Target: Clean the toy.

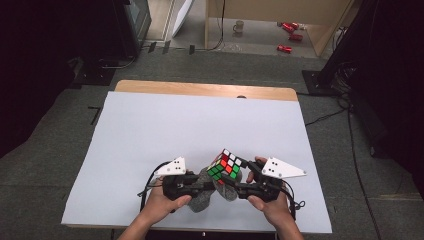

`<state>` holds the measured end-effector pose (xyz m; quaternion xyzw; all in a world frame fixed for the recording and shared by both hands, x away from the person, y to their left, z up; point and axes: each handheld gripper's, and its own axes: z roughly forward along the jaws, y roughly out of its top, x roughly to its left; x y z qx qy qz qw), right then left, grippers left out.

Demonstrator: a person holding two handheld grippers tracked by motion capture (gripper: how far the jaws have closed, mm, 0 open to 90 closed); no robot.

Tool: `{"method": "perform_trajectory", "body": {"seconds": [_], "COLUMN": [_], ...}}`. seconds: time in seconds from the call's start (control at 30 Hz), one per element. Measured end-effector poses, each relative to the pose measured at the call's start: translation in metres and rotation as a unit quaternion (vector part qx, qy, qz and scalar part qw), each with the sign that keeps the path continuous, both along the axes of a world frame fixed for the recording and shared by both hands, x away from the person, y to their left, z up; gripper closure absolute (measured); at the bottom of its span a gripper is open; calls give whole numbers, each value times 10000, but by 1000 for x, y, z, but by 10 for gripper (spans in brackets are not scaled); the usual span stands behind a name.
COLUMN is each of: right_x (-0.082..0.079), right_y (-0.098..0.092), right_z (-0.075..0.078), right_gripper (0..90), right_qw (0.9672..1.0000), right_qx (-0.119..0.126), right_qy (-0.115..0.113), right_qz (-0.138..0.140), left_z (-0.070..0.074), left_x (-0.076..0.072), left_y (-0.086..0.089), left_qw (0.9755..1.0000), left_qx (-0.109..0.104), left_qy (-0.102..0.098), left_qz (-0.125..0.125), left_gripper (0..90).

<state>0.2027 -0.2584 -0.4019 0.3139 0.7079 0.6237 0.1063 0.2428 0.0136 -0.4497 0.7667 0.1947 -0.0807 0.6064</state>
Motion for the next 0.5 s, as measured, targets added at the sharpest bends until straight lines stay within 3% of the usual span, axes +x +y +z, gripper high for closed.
{"method": "perform_trajectory", "body": {"seconds": [0.07, 0.13, 0.2, 0.37, 0.5], "right_x": [0, 1, 1, 0, 0], "right_y": [0, -2, -5, -1, 0], "right_z": [-1, -1, 0, 2, 1], "right_gripper": [345, 345, 345, 344, 345], "right_qw": [10000, 10000, 9999, 9999, 9999], "right_qx": [-18, -22, -42, 17, 3], "right_qy": [6, 20, 26, 42, 75], "right_qz": [-7, -47, -138, -103, -76], "left_z": [1, 1, 2, 0, 2], "left_x": [1, 5, 7, 0, 2], "left_y": [6, 13, 16, 3, 7], "left_qw": [9999, 9988, 9976, 9997, 9993], "left_qx": [-145, -440, -608, -178, -283], "left_qy": [22, 148, 252, 75, 140], "left_qz": [84, 159, 211, 126, 189], "left_gripper": [751, 753, 755, 754, 754]}}
